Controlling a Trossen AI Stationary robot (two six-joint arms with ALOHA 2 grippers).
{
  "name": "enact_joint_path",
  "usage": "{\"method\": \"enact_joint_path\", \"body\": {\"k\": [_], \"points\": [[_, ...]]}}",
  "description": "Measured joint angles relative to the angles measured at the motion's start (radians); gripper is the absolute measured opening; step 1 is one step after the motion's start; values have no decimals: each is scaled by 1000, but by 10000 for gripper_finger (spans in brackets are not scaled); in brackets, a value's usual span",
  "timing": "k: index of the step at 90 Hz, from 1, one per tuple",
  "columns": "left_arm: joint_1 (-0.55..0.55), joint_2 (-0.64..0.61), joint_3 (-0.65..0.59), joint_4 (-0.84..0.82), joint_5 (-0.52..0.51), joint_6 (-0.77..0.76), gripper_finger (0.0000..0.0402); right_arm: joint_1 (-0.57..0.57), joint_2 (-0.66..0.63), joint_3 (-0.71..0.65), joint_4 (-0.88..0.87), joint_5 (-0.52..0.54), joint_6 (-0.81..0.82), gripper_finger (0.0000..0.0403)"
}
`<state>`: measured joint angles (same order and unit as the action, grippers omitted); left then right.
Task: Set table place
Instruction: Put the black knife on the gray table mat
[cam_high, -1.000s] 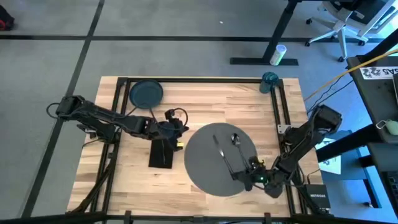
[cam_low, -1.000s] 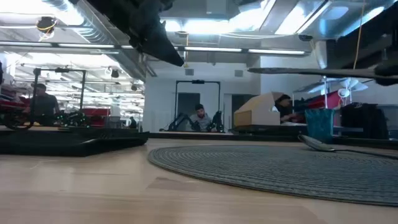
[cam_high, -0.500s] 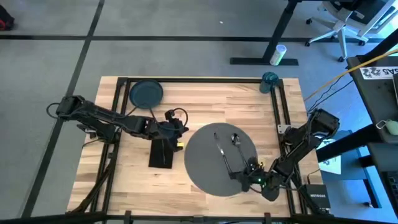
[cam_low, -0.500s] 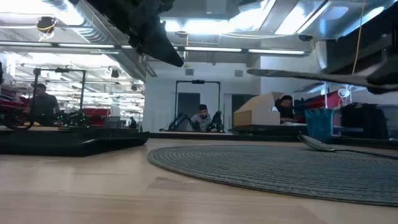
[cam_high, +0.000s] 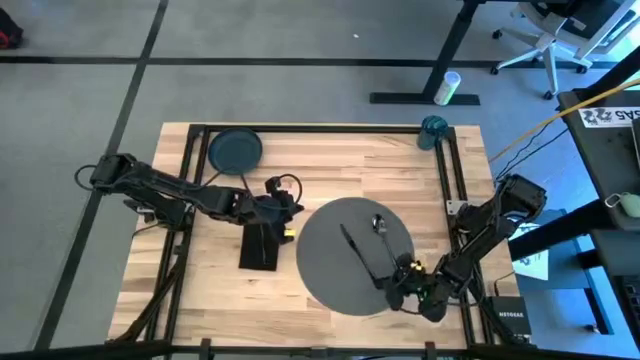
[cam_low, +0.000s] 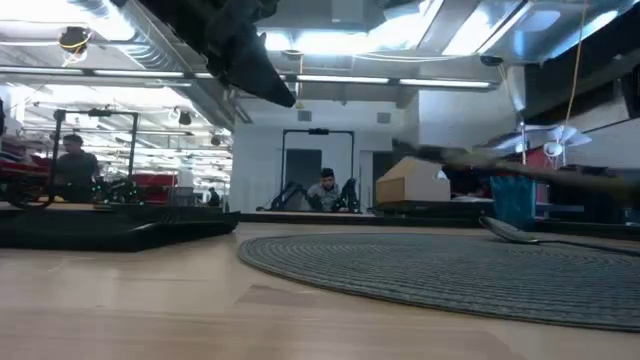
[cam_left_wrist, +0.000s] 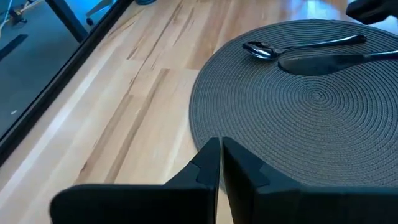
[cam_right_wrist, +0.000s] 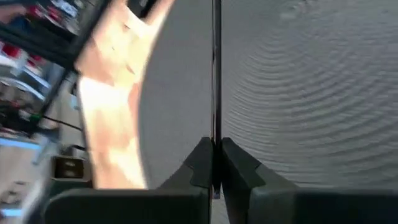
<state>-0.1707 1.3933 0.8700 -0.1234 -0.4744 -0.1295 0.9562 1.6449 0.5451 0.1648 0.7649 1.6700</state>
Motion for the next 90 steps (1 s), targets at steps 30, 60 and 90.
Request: {"method": "enact_joint_path", "body": {"k": [30, 60, 90], "points": [[0, 0, 0, -1, 0, 11, 0, -27, -45, -1, -50, -8, 5, 0], [-1, 0, 0, -33, 0, 7, 0, -55, -46, -1, -53, -25, 5, 49], [-3, 0, 0, -52, 57, -1, 0, -55, -46, -1, -49, -43, -2, 96]]}}
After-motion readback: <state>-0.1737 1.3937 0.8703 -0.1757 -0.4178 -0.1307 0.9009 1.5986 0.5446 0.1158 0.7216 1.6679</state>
